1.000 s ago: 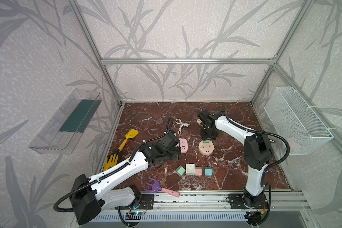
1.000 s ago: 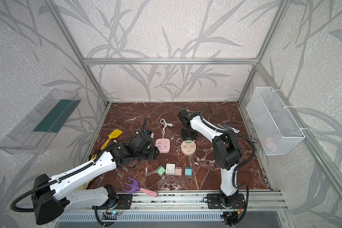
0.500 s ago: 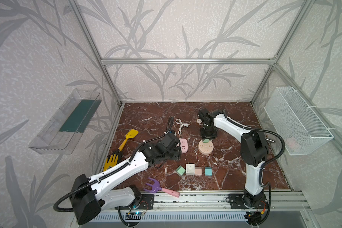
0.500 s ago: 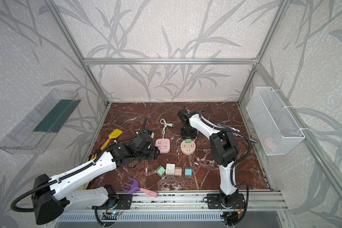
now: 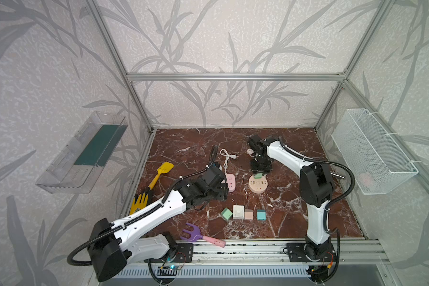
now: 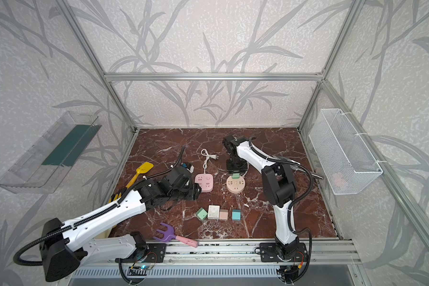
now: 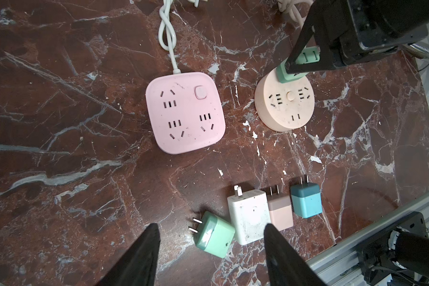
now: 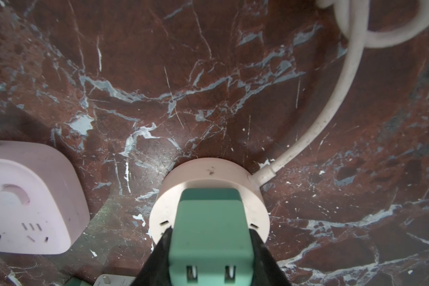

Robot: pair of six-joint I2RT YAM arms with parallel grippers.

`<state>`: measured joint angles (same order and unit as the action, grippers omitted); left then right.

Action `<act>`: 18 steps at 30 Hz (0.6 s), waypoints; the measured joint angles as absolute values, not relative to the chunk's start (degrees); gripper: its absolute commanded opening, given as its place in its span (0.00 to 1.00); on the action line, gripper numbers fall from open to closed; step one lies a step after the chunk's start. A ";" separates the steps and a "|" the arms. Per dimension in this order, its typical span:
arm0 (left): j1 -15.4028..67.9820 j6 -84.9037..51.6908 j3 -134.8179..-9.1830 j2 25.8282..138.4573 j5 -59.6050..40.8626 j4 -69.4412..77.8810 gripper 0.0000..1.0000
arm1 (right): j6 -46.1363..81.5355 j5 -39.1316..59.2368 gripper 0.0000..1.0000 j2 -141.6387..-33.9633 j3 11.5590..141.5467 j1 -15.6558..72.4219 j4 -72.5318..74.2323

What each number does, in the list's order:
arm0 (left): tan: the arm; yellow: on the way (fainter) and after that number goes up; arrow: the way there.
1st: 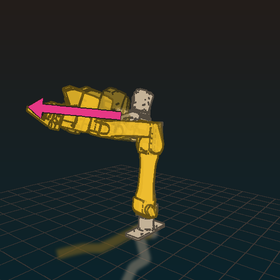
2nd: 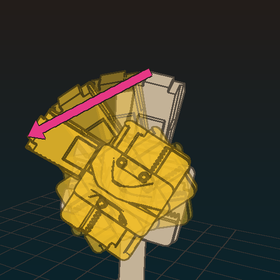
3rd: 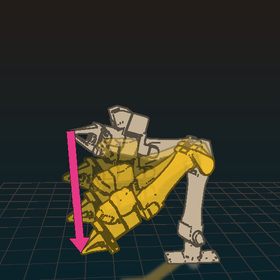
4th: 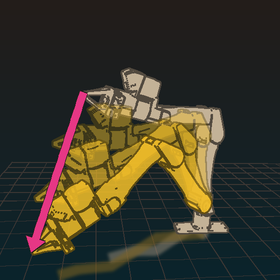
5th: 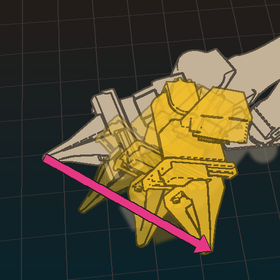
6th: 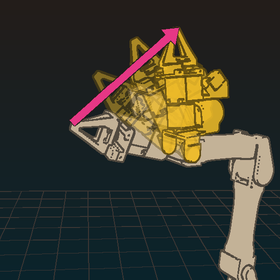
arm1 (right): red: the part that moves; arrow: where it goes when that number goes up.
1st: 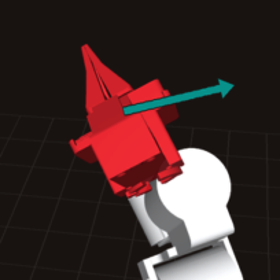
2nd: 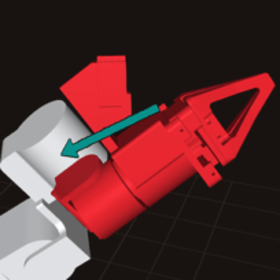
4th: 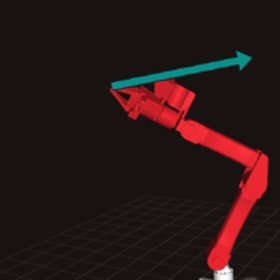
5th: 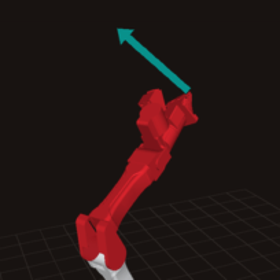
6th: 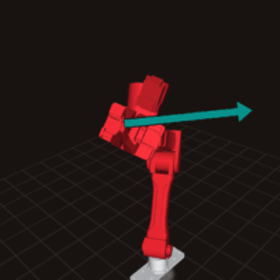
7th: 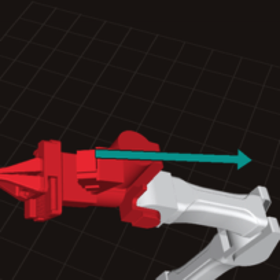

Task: Insert the plug
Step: 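Lower the mint green adapter prongs into the round peach strip socket, right gripper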

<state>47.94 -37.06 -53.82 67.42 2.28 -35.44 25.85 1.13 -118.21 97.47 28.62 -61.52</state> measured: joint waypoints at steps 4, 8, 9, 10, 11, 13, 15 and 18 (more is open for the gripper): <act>47.94 -37.06 -53.69 67.94 1.91 -35.00 0.65 | 25.82 1.58 0.00 -118.98 98.39 28.40 -62.26; 47.94 -37.08 -53.04 68.55 1.56 -34.44 0.65 | 25.76 2.00 0.00 -119.92 99.00 28.38 -62.63; 47.94 -37.06 -53.01 68.86 1.43 -34.22 0.65 | 25.63 2.04 0.00 -120.25 99.46 28.38 -62.96; 47.94 -37.06 -53.01 69.14 1.39 -34.00 0.65 | 25.58 2.09 0.00 -120.44 99.72 28.38 -63.24; 47.94 -37.06 -53.01 69.41 1.37 -33.78 0.65 | 25.52 2.17 0.00 -120.64 100.01 28.38 -63.53; 47.94 -37.04 -53.01 69.82 1.34 -33.63 0.65 | 25.45 2.26 0.00 -120.73 100.09 28.38 -63.68; 47.94 -36.99 -53.01 70.22 1.34 -33.28 0.65 | 25.45 2.37 0.00 -120.64 99.77 28.36 -63.53; 47.94 -36.86 -53.01 70.74 1.19 -32.71 0.66 | 25.47 2.52 0.00 -120.27 98.67 28.32 -63.00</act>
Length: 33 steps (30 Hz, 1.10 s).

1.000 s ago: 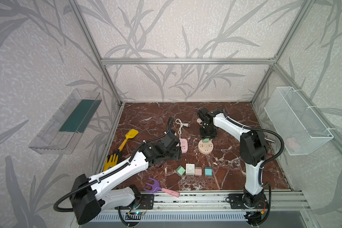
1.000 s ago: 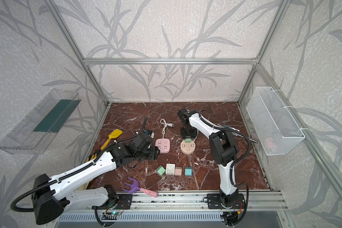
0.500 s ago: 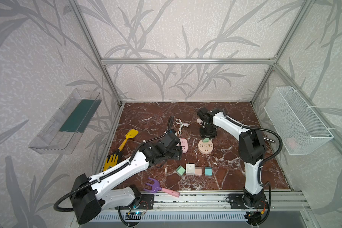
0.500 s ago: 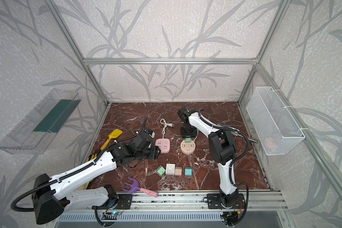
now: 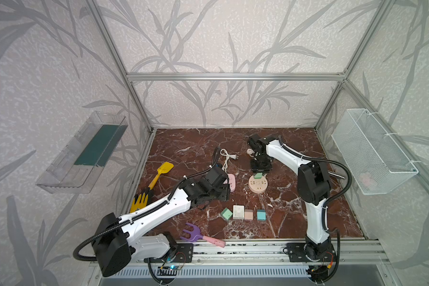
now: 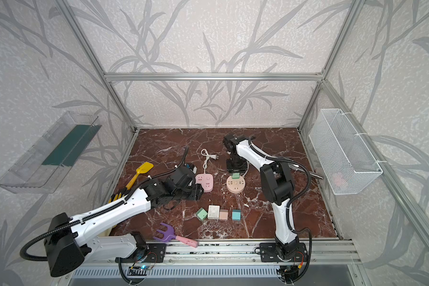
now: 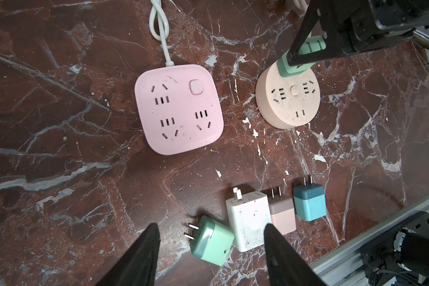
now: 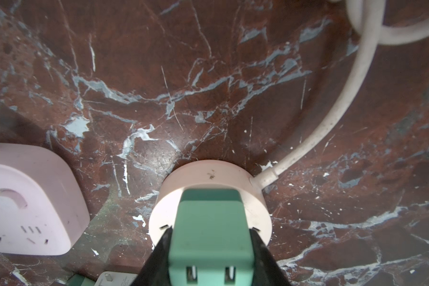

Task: Insert the plug
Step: 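Lower the mint green adapter prongs into the round peach strip socket, right gripper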

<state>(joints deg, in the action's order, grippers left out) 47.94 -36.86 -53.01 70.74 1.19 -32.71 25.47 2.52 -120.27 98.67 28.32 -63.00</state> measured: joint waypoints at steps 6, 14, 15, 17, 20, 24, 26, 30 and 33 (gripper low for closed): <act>47.94 -36.32 -53.01 71.81 0.93 -32.47 0.69 | 26.33 1.43 0.00 -119.55 96.97 28.77 -61.69; 47.94 -35.68 -53.01 71.85 0.69 -32.32 0.70 | 28.99 -2.48 0.00 -118.41 94.78 30.98 -59.35; 47.94 -35.59 -53.01 71.85 0.60 -32.32 0.71 | 29.17 -2.55 0.00 -118.39 94.41 31.05 -58.98; 47.94 -35.48 -53.01 71.85 0.56 -32.32 0.72 | 29.58 -2.50 0.00 -118.04 93.65 31.03 -58.22; 47.94 -35.44 -53.01 71.79 0.58 -32.34 0.76 | 30.20 -2.57 0.00 -117.21 92.36 31.03 -57.04; 47.94 -35.33 -53.01 71.55 0.80 -32.40 0.76 | 30.81 -2.90 0.00 -115.37 90.91 30.98 -55.61; 47.94 -35.24 -53.01 71.35 1.08 -32.49 0.76 | 31.18 -3.05 0.00 -114.61 90.32 30.68 -54.68; 47.94 -35.09 -53.01 70.70 1.58 -32.53 0.76 | 31.64 -3.62 0.00 -113.93 89.82 30.28 -53.89; 47.94 -35.11 -53.01 70.06 1.67 -32.60 0.76 | 31.92 -4.08 0.00 -113.82 89.86 30.15 -53.74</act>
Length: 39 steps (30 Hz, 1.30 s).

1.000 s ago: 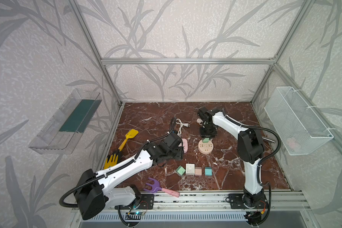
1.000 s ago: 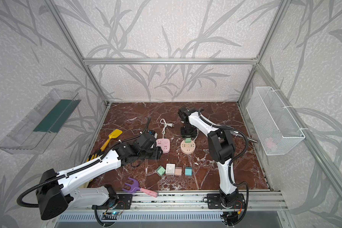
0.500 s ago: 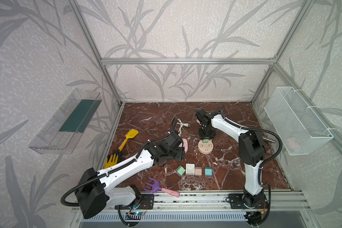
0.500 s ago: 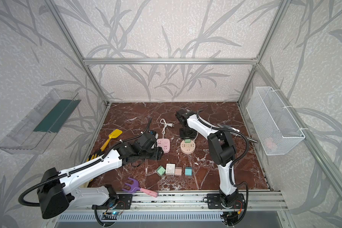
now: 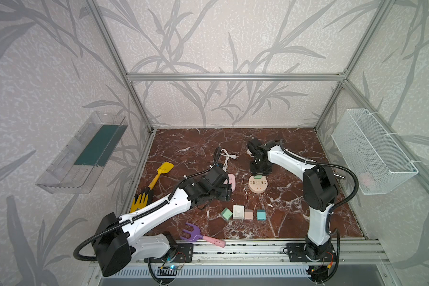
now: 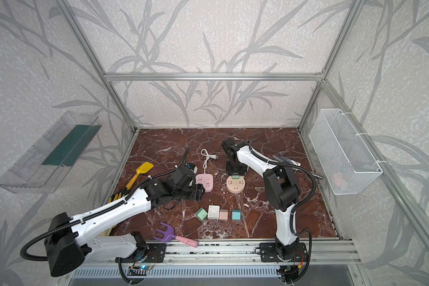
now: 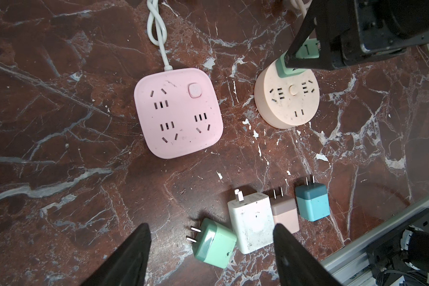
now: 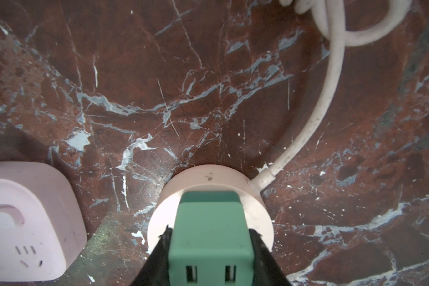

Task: Insert the plug
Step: 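Lower the mint green adapter prongs into the round peach strip socket, right gripper, then open the right gripper and lift it off the inserted adapter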

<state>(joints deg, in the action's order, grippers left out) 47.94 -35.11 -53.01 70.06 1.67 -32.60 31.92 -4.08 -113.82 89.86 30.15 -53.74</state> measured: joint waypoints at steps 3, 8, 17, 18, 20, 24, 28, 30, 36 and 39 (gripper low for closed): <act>47.94 -35.11 -53.01 69.08 1.91 -32.75 0.76 | 31.90 -4.71 0.00 -113.99 90.48 29.50 -53.95; 47.94 -35.16 -53.01 67.79 2.31 -32.99 0.76 | 31.73 -6.33 0.00 -115.07 92.51 28.21 -54.59; 47.94 -35.62 -52.62 67.64 2.50 -33.08 0.77 | 31.59 -6.24 0.14 -115.37 92.77 27.77 -54.52; 47.94 -35.59 -52.62 67.61 2.50 -33.10 0.77 | 31.51 -6.11 0.17 -115.37 92.77 27.77 -54.50; 47.97 -35.62 -52.62 67.55 2.50 -33.30 0.77 | 31.44 -5.91 0.26 -115.37 92.77 27.77 -54.48; 47.94 -35.62 -52.62 67.26 2.50 -33.74 0.78 | 31.22 -5.67 0.37 -115.35 92.77 27.75 -54.50; 47.94 -35.70 -52.62 66.52 2.48 -33.87 0.78 | 30.79 -5.39 0.46 -115.24 92.77 27.73 -54.50; 47.97 -35.75 -52.62 66.13 2.48 -33.87 0.78 | 30.52 -5.21 0.50 -115.04 92.77 27.73 -54.48; 47.97 -35.81 -52.62 65.30 2.48 -33.98 0.79 | 30.15 -4.99 0.56 -112.79 93.03 27.75 -54.41; 47.94 -35.99 -52.62 64.75 2.46 -34.20 0.79 | 30.13 -4.91 0.56 -111.59 93.08 27.73 -54.33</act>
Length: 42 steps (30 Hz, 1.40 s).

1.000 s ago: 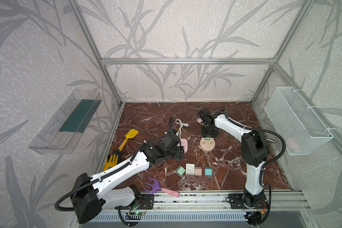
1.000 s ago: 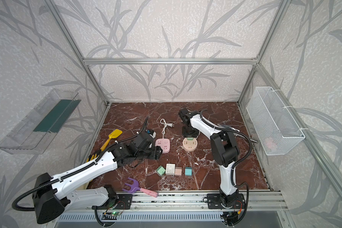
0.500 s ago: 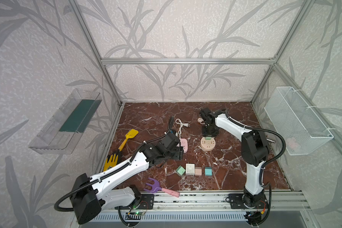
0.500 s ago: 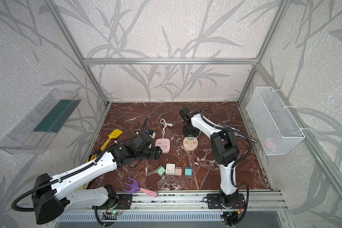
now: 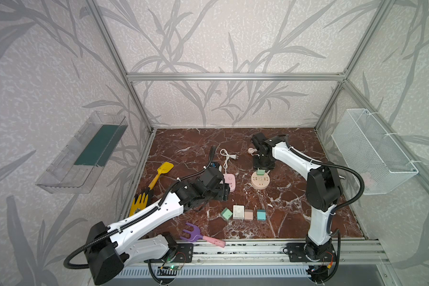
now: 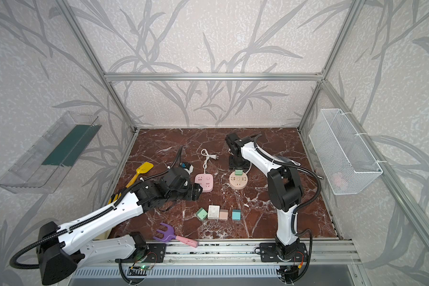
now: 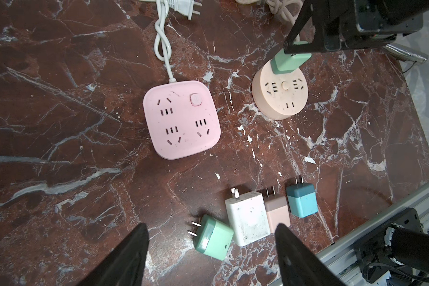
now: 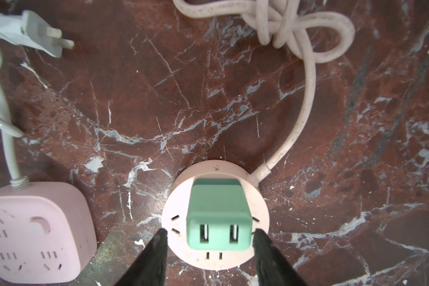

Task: Insert the plug
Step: 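Open the right gripper and lift it off the inserted adapter, then close the right gripper on the teal adapter while the left gripper advances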

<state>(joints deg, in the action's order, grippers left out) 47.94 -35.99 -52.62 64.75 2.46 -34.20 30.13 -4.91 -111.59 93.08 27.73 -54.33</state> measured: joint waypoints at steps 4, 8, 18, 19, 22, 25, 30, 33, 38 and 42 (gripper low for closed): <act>47.94 -36.14 -52.60 63.79 2.48 -34.41 0.79 | 30.22 -4.60 0.54 -108.73 91.59 27.75 -53.60; 47.97 -36.62 -51.92 62.76 2.31 -34.26 0.78 | 31.38 -4.67 0.51 -99.53 83.00 28.60 -52.16; 48.56 -39.97 -47.51 58.63 -0.54 -32.29 0.77 | 43.51 -9.13 0.53 -77.01 61.12 49.98 -52.10; 48.80 -40.18 -46.96 58.19 -0.58 -32.05 0.77 | 45.10 -9.67 0.53 -76.03 59.79 52.27 -52.12; 49.54 -41.15 -44.84 56.97 -0.67 -31.42 0.77 | 49.82 -11.09 0.53 -74.59 56.29 56.95 -52.10; 50.39 -42.24 -43.24 55.99 -0.51 -31.29 0.76 | 53.47 -11.79 0.53 -74.65 53.60 59.35 -52.12; 51.64 -44.58 -42.09 54.46 0.25 -31.51 0.76 | 56.47 -12.21 0.53 -74.89 52.97 61.69 -51.92; 52.03 -45.36 -41.47 53.84 0.95 -31.55 0.77 | 56.99 -12.53 0.53 -74.96 53.01 62.30 -51.90; 52.10 -46.11 -41.47 56.14 1.65 -31.57 0.76 | 57.23 -13.67 0.53 -75.29 53.32 62.50 -52.16; 52.12 -46.13 -41.56 59.22 1.72 -31.18 0.76 | 57.43 -15.03 0.53 -75.26 53.25 62.59 -52.42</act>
<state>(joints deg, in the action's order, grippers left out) 52.12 -46.13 -41.56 59.22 1.72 -31.18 57.43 -15.03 -75.26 53.25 62.59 -52.42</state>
